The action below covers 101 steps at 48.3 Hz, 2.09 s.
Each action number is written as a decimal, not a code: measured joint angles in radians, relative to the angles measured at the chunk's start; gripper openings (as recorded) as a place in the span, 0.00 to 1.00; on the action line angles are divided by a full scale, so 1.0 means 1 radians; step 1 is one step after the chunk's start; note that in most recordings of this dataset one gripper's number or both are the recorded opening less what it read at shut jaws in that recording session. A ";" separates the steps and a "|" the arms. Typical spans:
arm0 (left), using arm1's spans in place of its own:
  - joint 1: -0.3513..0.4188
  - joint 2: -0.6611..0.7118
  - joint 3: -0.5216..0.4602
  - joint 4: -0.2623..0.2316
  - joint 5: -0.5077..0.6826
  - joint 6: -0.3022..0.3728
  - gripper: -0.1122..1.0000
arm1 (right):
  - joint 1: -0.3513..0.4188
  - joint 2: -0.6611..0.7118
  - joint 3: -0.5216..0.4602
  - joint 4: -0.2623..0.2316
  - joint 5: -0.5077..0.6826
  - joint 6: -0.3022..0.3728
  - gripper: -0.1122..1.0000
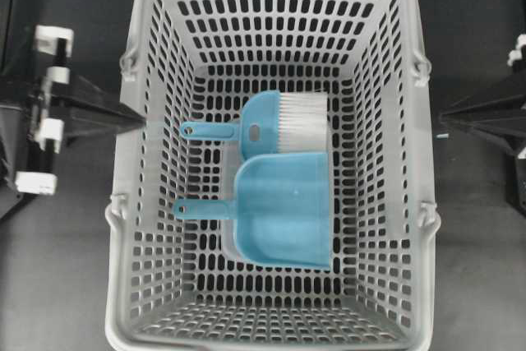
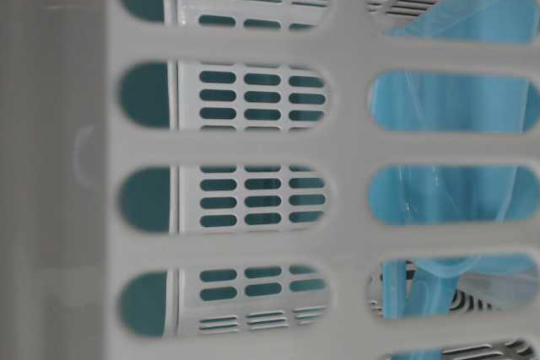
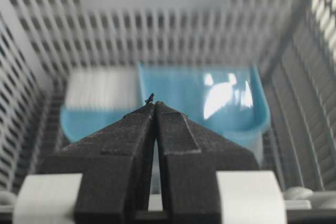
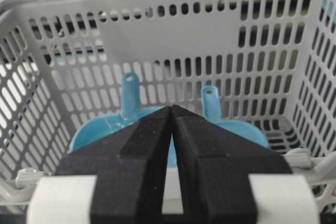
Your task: Pick up the dustpan from the shopping basket with the left arm.
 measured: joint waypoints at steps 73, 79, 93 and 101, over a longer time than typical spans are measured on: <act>-0.114 0.798 -0.525 0.002 0.710 -0.054 0.89 | -0.012 -0.017 0.003 -0.002 0.009 0.002 0.81; -0.114 0.818 -0.523 0.002 0.709 -0.060 0.88 | -0.014 -0.017 0.011 0.000 0.008 0.002 0.81; -0.117 0.831 -0.531 0.002 0.709 -0.106 0.43 | -0.012 -0.017 0.023 0.000 0.009 0.002 0.81; -0.117 0.821 -0.549 0.002 0.707 -0.106 0.37 | -0.005 -0.018 0.026 -0.002 0.011 0.002 0.81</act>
